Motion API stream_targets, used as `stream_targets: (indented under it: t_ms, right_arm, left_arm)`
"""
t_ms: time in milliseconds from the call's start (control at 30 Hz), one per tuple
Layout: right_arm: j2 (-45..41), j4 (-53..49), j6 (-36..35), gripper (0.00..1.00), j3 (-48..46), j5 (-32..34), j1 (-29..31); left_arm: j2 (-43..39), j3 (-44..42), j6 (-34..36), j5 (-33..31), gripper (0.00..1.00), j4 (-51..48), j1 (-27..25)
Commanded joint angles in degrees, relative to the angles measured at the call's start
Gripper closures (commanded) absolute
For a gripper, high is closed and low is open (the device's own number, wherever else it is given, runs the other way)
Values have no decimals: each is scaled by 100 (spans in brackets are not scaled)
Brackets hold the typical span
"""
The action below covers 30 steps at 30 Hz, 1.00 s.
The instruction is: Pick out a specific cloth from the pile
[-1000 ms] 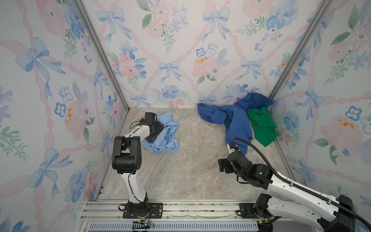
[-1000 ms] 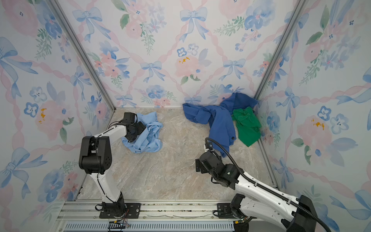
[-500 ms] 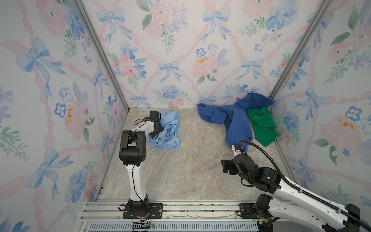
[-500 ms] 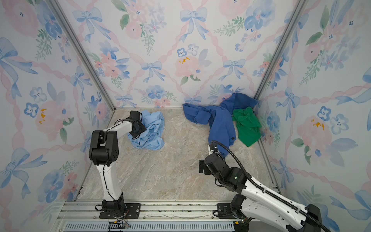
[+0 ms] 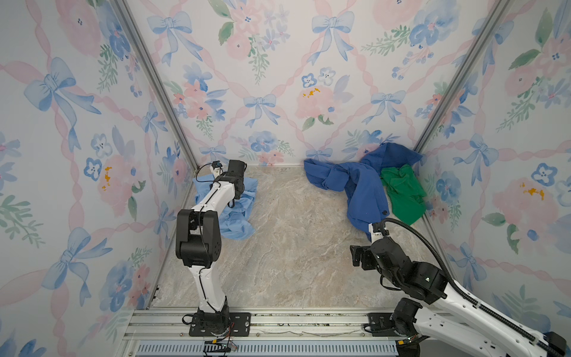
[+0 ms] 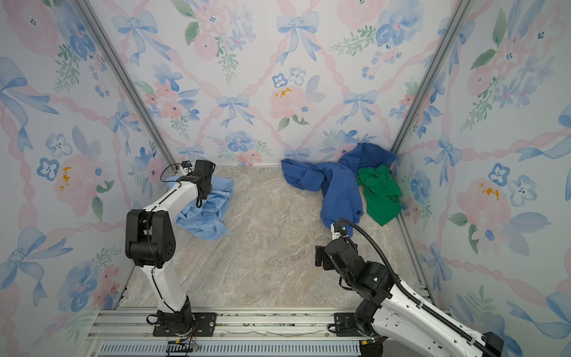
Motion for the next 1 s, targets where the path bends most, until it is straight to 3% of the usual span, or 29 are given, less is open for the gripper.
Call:
stream_targets:
  t_ms: [0,167,300,500,600,733,867,967]
  right_arm:
    - [81,-157,-51,3,187,65,-63]
    - [125,-283,-7,3,296,17,-50]
    - [23,-256,32,3,180,69,-68]
    - [18,-365,-22,3,205,105,-85]
    - [-26,-423,-29,3,194,155,-96]
    - [-105,-389,-14,3,79,158,-144]
    - [-112,-332,-36,3,22,120,-177]
    - [-66,-250,-95,3,-3,66,-215]
  left_arm:
    - [163,226,831,-1565,100,-87,-53]
    - [630,897,1360,-2586,100,-58,-284]
    - [1387,1627,1912,-3012,100,-55,-437]
    - [2481,2808,2569,-2359,100,-81,-850]
    - [2640,2963,2450,-1259,100,-125,-1128]
    - [2169,2389,1349,133,100,-330,-1266]
    - [1395,1289,-12,2374,100,-396,-803]
    - [847,496,-461,3567,100,-100,-449]
